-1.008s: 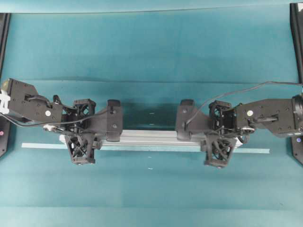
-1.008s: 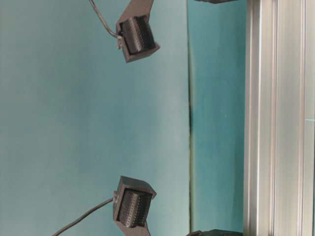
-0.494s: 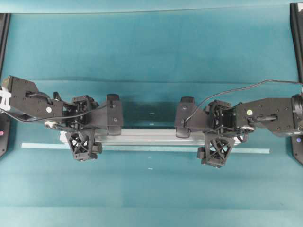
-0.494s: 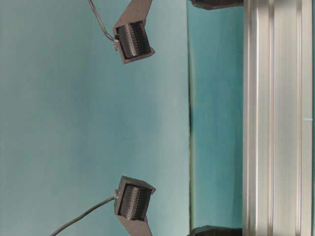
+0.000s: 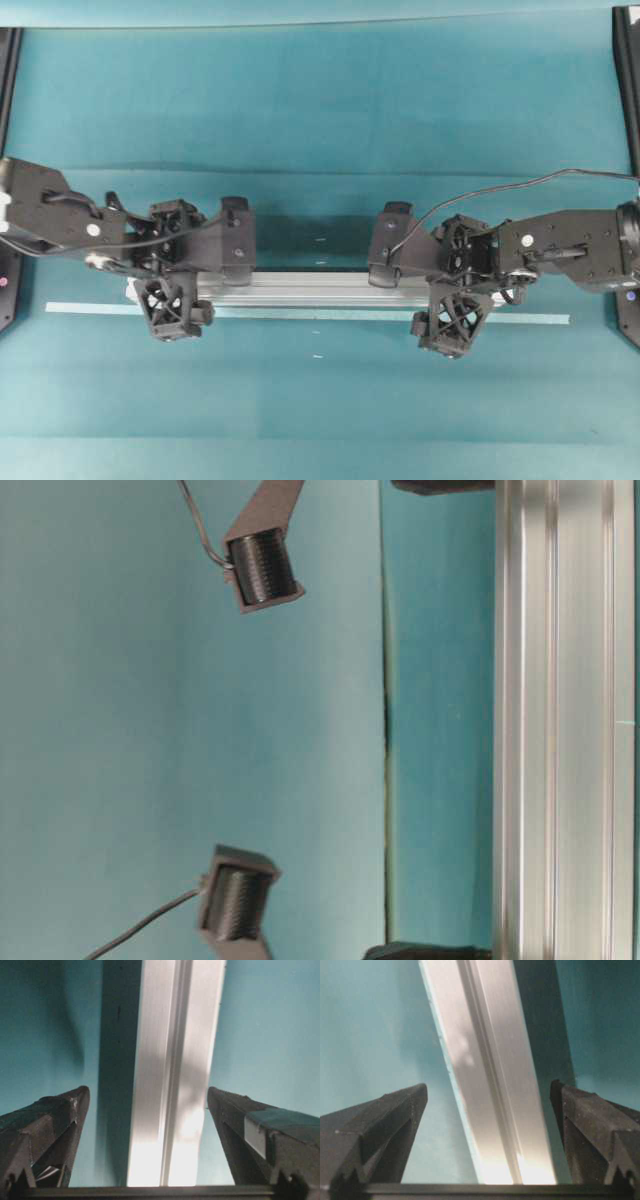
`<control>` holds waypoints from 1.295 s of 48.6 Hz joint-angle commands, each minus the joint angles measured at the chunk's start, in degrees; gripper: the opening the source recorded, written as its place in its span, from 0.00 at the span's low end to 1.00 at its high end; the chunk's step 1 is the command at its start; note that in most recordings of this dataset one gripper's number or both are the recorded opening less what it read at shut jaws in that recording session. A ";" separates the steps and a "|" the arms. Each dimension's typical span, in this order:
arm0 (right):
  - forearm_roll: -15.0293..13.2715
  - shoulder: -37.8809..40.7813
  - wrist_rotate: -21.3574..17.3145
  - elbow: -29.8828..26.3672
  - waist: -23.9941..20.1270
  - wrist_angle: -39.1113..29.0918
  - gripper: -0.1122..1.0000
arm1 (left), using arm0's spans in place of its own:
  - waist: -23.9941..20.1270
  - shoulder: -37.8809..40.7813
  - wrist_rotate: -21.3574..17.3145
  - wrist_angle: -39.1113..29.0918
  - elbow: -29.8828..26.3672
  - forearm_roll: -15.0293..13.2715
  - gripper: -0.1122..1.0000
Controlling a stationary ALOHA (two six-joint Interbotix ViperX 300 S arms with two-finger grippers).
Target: Lift the metal rail with both hands and move it towards you.
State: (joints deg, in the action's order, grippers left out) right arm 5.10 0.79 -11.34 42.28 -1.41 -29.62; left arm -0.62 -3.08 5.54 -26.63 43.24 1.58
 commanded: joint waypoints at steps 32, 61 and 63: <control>-2.64 -13.01 -0.18 -7.91 2.64 -8.79 0.99 | 0.62 -17.14 0.00 -5.01 -1.41 -0.09 0.98; -2.72 -29.53 0.00 -0.18 4.39 1.32 0.99 | 0.70 -28.65 -0.09 0.70 1.49 -0.09 0.98; -2.72 -30.23 0.00 0.26 4.39 2.20 0.99 | 0.70 -29.18 -0.09 1.85 1.67 -0.09 0.98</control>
State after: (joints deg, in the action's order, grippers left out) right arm 2.55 -28.13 -11.25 42.28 2.90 -29.27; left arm 0.00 -30.76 5.54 -26.89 45.26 1.58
